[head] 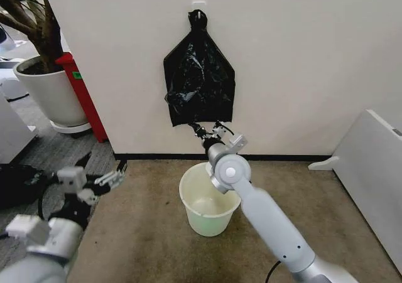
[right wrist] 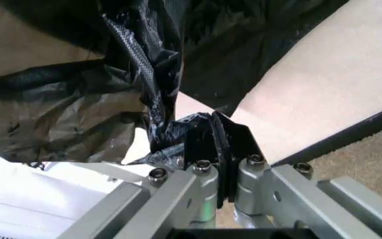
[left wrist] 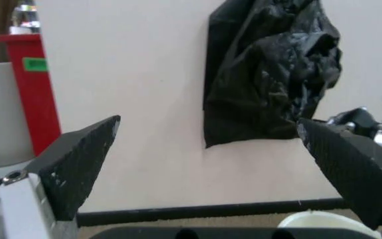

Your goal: Place the garbage bag over the trash bin.

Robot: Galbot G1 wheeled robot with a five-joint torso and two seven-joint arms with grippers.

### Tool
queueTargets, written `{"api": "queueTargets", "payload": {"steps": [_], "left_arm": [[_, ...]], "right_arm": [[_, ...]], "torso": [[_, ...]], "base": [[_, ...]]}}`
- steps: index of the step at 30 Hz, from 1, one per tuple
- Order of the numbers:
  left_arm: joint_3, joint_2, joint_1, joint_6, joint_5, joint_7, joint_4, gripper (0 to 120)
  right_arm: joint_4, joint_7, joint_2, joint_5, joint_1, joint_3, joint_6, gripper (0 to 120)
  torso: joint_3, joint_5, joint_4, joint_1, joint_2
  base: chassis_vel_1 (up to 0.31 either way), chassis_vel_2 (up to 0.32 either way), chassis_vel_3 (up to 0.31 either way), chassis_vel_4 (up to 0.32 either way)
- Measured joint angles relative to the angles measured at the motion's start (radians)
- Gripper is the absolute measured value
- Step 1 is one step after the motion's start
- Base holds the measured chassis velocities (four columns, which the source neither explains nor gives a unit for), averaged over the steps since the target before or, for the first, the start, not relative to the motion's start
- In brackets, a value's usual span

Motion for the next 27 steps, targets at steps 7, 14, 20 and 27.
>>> {"api": "queueTargets", "payload": {"steps": [7, 14, 20, 27], "left_arm": [[0.037, 0.122, -0.159, 0.024, -0.088, -0.018, 0.087, 100], [0.079, 0.257, -0.337, 0.053, -0.187, -0.036, 0.186, 100], [0.094, 0.304, -0.398, 0.063, -0.221, -0.043, 0.221, 100], [0.129, 0.307, -0.446, 0.068, -0.226, -0.046, 0.235, 100]], "right_arm": [[-0.008, -0.002, 0.011, -0.010, 0.002, -0.004, 0.000, 0], [-0.007, -0.006, 0.008, -0.020, -0.004, -0.002, 0.000, 0], [-0.005, -0.013, 0.006, -0.034, -0.018, 0.009, 0.000, 0], [-0.001, -0.014, 0.010, -0.041, -0.022, 0.013, 0.000, 0]], "torso": [[0.000, 0.0000, -0.0003, 0.000, 0.000], [0.000, 0.0000, -0.0003, 0.000, 0.000], [0.000, 0.0000, -0.0001, 0.000, 0.000], [0.000, 0.0005, 0.0001, 0.000, 0.000]], "base": [[0.000, 0.000, 0.000, 0.000], [0.000, 0.000, 0.000, 0.000], [0.000, 0.000, 0.000, 0.000], [0.000, 0.000, 0.000, 0.000]]}}
